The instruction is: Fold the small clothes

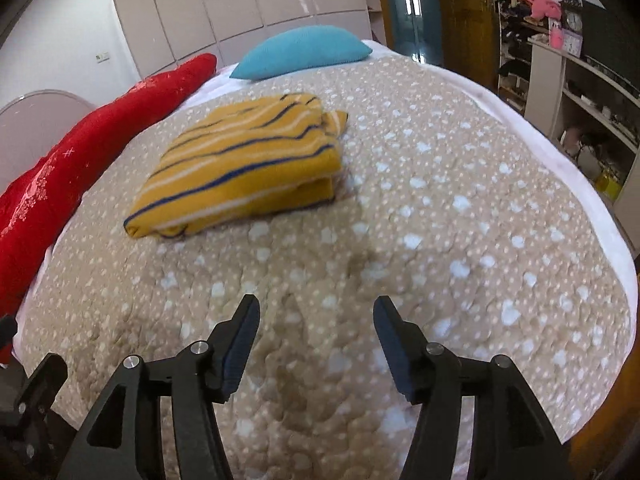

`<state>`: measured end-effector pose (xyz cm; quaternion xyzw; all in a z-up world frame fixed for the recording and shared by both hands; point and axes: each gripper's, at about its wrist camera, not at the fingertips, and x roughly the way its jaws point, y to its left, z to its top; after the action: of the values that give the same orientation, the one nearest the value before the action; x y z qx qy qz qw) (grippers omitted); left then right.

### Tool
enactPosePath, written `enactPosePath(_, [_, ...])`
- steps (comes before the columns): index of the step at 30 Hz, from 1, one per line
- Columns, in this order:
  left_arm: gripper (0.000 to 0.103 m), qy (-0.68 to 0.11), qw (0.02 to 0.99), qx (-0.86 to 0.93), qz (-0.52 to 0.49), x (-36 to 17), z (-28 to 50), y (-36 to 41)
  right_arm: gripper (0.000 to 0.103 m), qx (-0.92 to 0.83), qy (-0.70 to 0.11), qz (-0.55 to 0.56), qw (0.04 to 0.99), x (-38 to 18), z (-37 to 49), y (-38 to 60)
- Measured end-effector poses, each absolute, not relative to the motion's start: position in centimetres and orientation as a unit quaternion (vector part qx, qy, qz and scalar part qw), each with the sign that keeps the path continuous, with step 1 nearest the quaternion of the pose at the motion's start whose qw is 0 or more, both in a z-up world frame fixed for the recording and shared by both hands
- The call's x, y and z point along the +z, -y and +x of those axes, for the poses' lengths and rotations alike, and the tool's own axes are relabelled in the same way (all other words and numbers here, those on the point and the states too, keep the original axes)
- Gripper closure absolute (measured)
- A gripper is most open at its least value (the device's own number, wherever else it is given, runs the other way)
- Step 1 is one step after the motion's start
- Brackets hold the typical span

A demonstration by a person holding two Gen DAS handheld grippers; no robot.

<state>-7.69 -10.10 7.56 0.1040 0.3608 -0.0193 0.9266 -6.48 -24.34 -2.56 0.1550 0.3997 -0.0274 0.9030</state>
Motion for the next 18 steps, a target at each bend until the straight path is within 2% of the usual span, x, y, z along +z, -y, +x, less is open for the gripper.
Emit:
enactPosePath(7, [0.0,-0.375,0.924,-0.015,0.072,8.1,-8.4,8.6,0.033,-0.042,-0.394,0.151,0.906,-2.0,-8.0,24.0])
enactPosePath(18, [0.0,-0.393,0.917,-0.031,0.057,7.4,-8.5,8.4,0.03,-0.052,-0.393,0.132,0.909,-2.0,-8.7,23.5])
